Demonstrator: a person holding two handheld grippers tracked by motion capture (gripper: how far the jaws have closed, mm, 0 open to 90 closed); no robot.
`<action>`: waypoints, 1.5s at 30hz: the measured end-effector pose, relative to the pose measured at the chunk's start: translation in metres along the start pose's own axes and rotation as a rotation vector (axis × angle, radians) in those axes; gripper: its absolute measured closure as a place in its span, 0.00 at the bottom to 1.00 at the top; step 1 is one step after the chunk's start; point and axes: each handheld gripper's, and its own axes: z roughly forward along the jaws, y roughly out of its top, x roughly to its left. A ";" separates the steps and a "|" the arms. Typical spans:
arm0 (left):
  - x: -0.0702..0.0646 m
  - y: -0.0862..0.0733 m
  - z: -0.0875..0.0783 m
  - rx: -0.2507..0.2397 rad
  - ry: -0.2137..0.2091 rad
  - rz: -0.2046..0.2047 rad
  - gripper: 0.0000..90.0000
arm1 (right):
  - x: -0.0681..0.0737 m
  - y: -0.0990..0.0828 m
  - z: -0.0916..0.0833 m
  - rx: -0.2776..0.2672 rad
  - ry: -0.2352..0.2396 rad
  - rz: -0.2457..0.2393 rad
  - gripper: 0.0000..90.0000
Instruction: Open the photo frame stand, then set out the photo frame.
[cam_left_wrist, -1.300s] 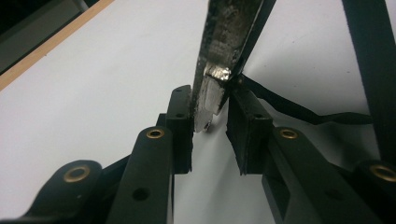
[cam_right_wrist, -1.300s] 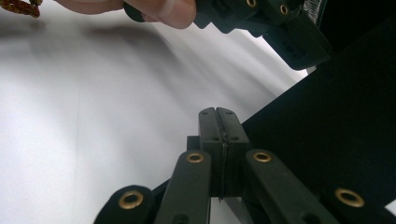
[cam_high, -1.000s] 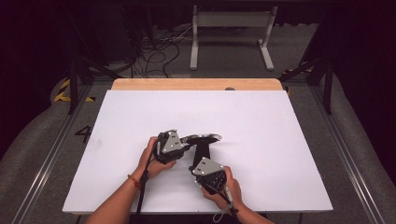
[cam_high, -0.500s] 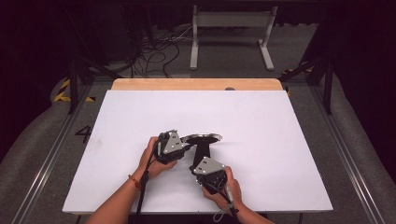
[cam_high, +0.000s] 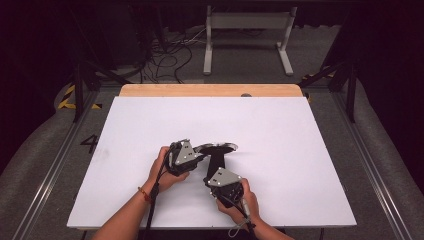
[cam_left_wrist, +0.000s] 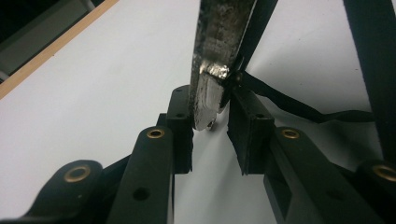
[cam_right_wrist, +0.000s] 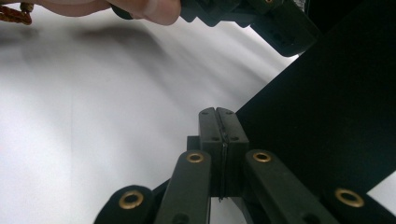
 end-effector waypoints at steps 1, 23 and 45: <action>0.000 0.000 0.000 0.000 -0.001 0.002 0.79 | 0.000 0.000 0.000 0.000 0.000 0.000 1.00; 0.001 -0.004 0.010 0.032 0.002 -0.002 0.77 | 0.009 0.009 0.009 -0.013 -0.012 -0.066 1.00; 0.000 -0.004 0.006 0.053 0.014 0.020 0.82 | 0.009 0.004 0.005 -0.018 0.005 -0.049 1.00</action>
